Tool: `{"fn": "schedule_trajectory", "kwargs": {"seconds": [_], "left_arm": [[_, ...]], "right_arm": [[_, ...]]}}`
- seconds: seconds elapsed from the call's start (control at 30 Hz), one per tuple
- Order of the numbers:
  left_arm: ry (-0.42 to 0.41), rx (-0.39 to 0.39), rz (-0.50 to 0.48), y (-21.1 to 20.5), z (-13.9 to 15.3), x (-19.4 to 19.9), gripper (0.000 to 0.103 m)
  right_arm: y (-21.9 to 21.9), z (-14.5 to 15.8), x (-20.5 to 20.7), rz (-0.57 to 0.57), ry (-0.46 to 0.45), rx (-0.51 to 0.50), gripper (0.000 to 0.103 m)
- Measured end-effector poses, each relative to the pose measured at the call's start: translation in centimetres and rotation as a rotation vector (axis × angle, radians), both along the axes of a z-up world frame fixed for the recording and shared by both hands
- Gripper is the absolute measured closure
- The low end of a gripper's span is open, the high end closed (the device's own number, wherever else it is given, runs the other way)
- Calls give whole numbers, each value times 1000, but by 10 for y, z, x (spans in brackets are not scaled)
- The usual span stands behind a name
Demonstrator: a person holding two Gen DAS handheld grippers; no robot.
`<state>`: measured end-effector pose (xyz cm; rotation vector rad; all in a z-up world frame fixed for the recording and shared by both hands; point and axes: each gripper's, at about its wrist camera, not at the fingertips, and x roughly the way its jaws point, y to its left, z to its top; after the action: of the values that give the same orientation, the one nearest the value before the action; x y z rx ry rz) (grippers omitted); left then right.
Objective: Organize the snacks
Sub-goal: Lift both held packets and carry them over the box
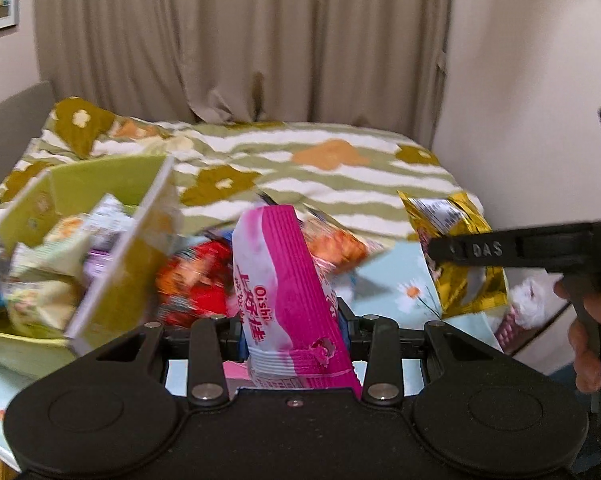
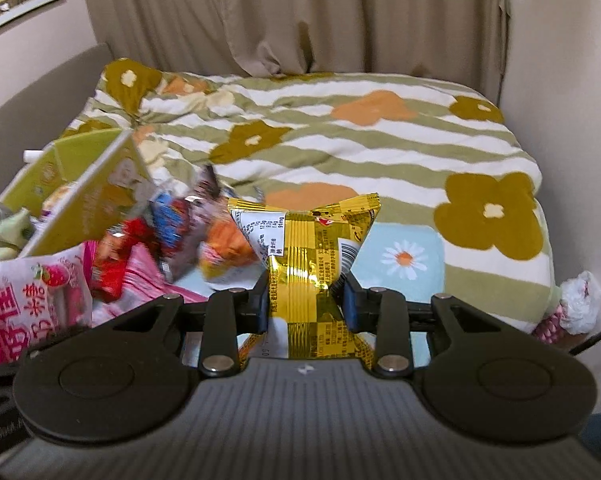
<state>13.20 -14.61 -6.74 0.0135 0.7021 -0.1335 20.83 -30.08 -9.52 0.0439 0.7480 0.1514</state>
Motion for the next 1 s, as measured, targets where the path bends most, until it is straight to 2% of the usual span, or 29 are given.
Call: {"fn": "schedule_trajectory", "kwargs": {"seconds": [0.3,0.57,0.8,1.0], "left_arm": [[-99,-11,137,75,48,-2,61],[-153,9,152,158,86,25,61],[-149,4,123,234,103,69,60],[-76,-25,73,286,91,124,60]], "right_arm": [[66,41,5,136,-73,45,54],[147,74,27,181,-127,82,54],[223,90,56,169,-145,90,54],[276,86,86,109,-109,81,54]]}}
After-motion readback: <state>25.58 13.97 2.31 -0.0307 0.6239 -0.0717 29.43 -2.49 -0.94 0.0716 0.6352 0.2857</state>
